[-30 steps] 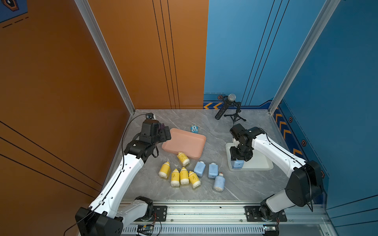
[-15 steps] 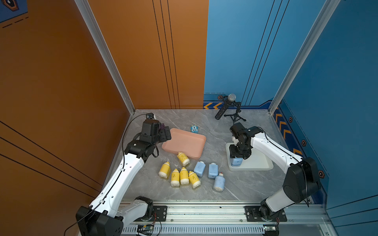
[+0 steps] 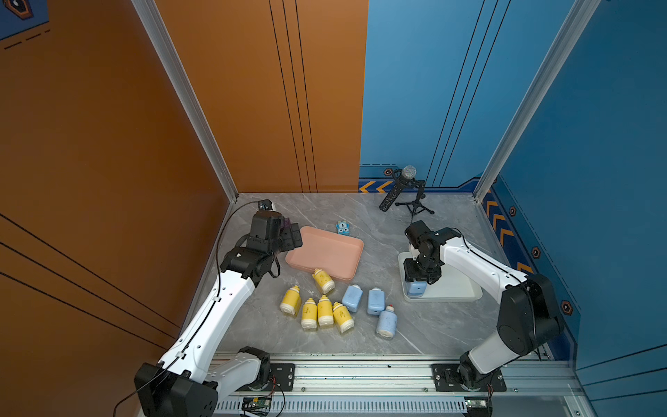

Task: Place the pencil sharpeners by color into the storage box
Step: Place the pencil sharpener in the storage box.

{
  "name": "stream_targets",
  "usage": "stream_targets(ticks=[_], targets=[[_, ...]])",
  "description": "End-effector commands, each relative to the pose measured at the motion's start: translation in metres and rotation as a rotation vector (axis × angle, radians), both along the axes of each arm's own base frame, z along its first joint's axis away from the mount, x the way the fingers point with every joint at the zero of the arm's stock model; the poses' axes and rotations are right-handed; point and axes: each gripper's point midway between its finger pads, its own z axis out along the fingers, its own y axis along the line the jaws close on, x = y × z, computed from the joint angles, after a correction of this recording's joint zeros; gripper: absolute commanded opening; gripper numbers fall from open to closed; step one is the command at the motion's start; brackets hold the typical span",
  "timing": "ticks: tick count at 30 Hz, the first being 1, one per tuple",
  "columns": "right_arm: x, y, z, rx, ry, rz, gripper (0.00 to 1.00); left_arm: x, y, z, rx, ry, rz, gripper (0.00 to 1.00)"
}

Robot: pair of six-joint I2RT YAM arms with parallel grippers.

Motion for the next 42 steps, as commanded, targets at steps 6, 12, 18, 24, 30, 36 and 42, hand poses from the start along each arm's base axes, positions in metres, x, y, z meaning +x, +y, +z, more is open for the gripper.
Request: stream_targets(ticks=[6,12,18,24,30,36,42], targets=[[0.003,-0.001,-0.012,-0.001,0.006,-0.017,0.32,-0.003,-0.001,-0.01,0.022,0.03,-0.01,0.98],[0.001,-0.002,-0.018,0.0,0.003,-0.03,0.32,-0.003,-0.001,-0.01,0.019,0.03,-0.012,0.98],[-0.002,-0.002,-0.024,0.003,0.004,-0.04,0.32,-0.003,-0.002,-0.01,0.02,0.032,-0.014,0.98],[-0.004,-0.003,-0.031,0.005,0.003,-0.053,0.33,-0.002,-0.002,-0.011,0.022,0.034,-0.014,0.98],[-0.006,-0.002,-0.036,0.005,0.003,-0.059,0.34,-0.002,-0.002,-0.012,0.024,0.036,-0.014,0.98],[-0.008,-0.001,-0.038,0.006,0.005,-0.056,0.39,-0.002,-0.003,-0.012,0.024,0.035,-0.016,0.98],[-0.011,0.003,-0.037,0.007,0.004,-0.043,0.45,-0.002,-0.003,-0.012,0.025,0.036,-0.016,0.98]])
